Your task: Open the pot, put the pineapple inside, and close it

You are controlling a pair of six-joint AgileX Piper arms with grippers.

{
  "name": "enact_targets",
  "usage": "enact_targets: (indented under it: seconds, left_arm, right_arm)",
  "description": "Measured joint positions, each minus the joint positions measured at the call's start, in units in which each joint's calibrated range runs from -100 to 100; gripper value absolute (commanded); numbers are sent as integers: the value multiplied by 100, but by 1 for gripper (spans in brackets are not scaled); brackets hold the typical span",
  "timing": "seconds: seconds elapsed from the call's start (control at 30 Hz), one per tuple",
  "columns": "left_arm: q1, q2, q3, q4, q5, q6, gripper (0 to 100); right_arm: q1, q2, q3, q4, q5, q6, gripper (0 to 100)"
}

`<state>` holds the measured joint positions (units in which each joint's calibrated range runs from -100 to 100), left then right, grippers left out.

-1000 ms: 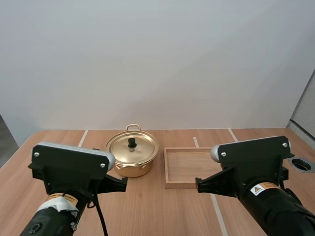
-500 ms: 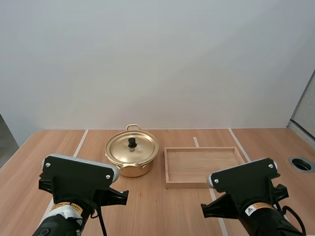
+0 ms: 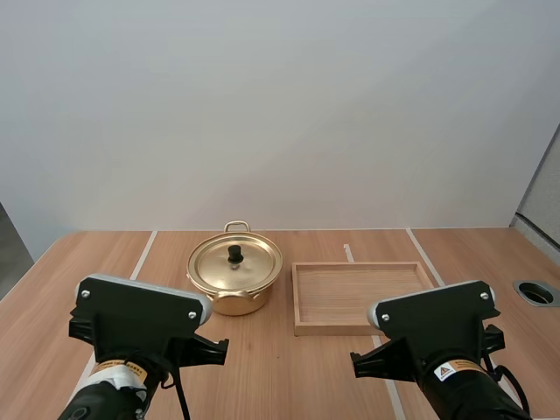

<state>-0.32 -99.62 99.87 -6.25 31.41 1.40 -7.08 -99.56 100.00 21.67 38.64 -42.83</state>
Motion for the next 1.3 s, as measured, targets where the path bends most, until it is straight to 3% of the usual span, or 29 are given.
enact_targets:
  seconds: [0.1, 0.27, 0.5, 0.87, 1.3]
  left_arm:
    - [0, 0, 0, 0, 0, 0, 0]
    - [0, 0, 0, 0, 0, 0, 0]
    - [0, 0, 0, 0, 0, 0, 0]
    - [0, 0, 0, 0, 0, 0, 0]
    - [0, 0, 0, 0, 0, 0, 0]
  right_arm:
    - [98, 0, 0, 27, -233, 0, 0]
    - [520, 0, 0, -610, -460, 58, 0]
    - [981, 0, 0, -2031, -615, 2244, 0]
    - [998, 0, 0, -2207, -635, 3420, 0]
    - [998, 0, 0, -2207, -635, 3519, 0]
